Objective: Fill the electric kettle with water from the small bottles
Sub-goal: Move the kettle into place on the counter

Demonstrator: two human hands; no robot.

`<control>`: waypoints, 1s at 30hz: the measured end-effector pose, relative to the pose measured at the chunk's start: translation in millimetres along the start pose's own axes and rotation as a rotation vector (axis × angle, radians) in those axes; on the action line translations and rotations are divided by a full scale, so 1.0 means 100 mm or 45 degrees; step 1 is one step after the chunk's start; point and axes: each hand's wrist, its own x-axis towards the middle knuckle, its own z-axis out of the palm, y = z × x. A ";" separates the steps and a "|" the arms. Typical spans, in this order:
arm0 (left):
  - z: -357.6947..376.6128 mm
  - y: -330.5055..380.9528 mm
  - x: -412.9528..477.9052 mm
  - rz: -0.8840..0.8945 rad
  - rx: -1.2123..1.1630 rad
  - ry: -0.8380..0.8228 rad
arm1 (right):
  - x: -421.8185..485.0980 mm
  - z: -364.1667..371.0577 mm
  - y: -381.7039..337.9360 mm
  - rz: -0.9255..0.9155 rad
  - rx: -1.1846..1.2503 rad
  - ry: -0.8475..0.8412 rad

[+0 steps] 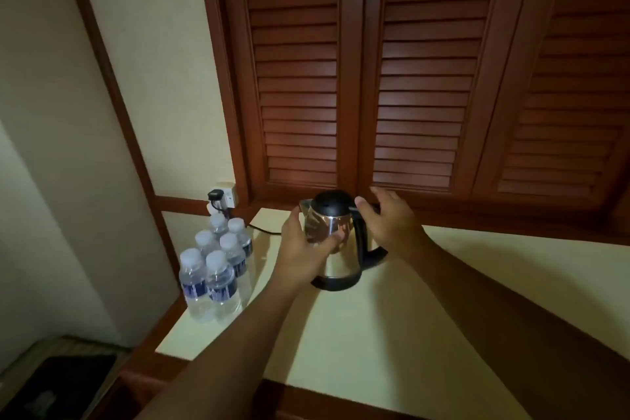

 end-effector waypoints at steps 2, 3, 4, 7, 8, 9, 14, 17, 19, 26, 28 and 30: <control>0.03 -0.16 0.16 -0.019 -0.110 -0.085 | 0.14 0.13 0.00 0.044 0.009 0.070; 0.04 -0.25 0.21 -0.020 -0.137 -0.132 | 0.18 0.19 0.03 0.023 0.037 0.093; 0.06 -0.35 0.27 -0.031 -0.139 -0.168 | 0.19 0.23 0.05 0.024 0.080 0.108; 0.11 -0.51 0.40 -0.031 -0.218 -0.218 | 0.15 0.34 0.14 0.000 0.217 0.223; 0.11 -0.55 0.43 -0.016 -0.227 -0.226 | 0.13 0.36 0.16 -0.009 0.230 0.286; 0.13 -0.57 0.44 -0.011 -0.263 -0.228 | 0.12 0.39 0.19 -0.024 0.232 0.337; 0.23 -0.75 0.49 0.021 -0.218 -0.229 | 0.15 0.45 0.33 -0.198 0.140 0.450; 0.21 -0.74 0.48 0.019 -0.210 -0.206 | 0.15 0.44 0.33 -0.271 0.120 0.480; 0.18 -0.67 0.45 0.050 -0.188 -0.185 | 0.12 0.40 0.30 -0.308 0.106 0.515; -0.02 -0.32 0.03 0.189 -0.223 -0.138 | -0.28 0.09 0.01 -0.390 0.050 0.682; -0.05 -0.33 -0.17 0.208 -0.233 -0.145 | -0.50 0.06 -0.02 -0.331 0.062 0.692; -0.05 -0.37 -0.35 0.197 -0.243 -0.169 | -0.70 0.06 -0.01 -0.255 0.062 0.692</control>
